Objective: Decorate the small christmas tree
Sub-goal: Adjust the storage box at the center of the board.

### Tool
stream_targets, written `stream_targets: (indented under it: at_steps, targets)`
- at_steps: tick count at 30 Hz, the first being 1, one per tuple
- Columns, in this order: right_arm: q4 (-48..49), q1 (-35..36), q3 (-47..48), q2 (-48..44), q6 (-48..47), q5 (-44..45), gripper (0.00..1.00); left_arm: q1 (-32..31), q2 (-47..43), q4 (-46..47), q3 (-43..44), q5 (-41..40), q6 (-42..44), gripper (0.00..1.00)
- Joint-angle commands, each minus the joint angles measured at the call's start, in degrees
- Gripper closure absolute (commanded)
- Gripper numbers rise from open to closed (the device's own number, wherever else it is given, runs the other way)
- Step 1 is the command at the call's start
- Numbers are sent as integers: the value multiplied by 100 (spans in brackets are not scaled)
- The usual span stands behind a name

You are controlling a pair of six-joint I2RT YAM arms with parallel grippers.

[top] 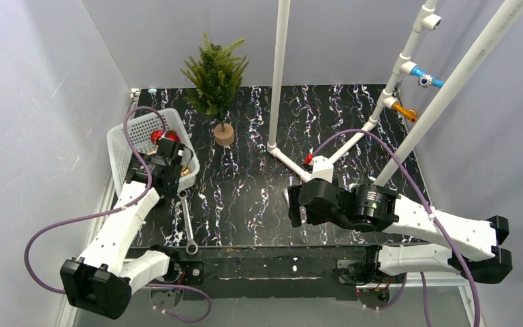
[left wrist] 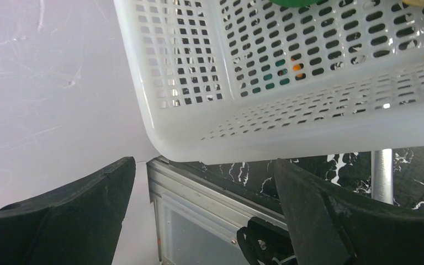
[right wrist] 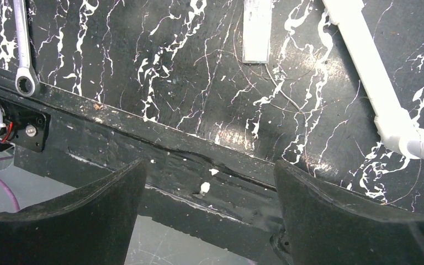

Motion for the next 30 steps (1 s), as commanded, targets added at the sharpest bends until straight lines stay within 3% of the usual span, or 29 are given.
stream_targets:
  at_steps: [1,13,17,22,26,30]
  targets:
    - [41,50,-57,-95,138,39,7,142,97,-394,331,-439,191,2]
    - [-14,67,-116,-150,199,20,7,421,-67,-654,813,-61,250,2]
    - [-6,67,-1,-90,108,17,7,419,-335,-1143,1493,1153,-327,3]
    - [-208,67,343,144,-33,133,7,373,-640,-938,1804,2565,-1203,9]
    - [-352,70,457,255,-101,362,7,-219,-497,-320,1655,3380,-1957,12]
    - [-565,69,570,246,-87,492,7,-1551,-116,682,1285,2570,-1944,10]
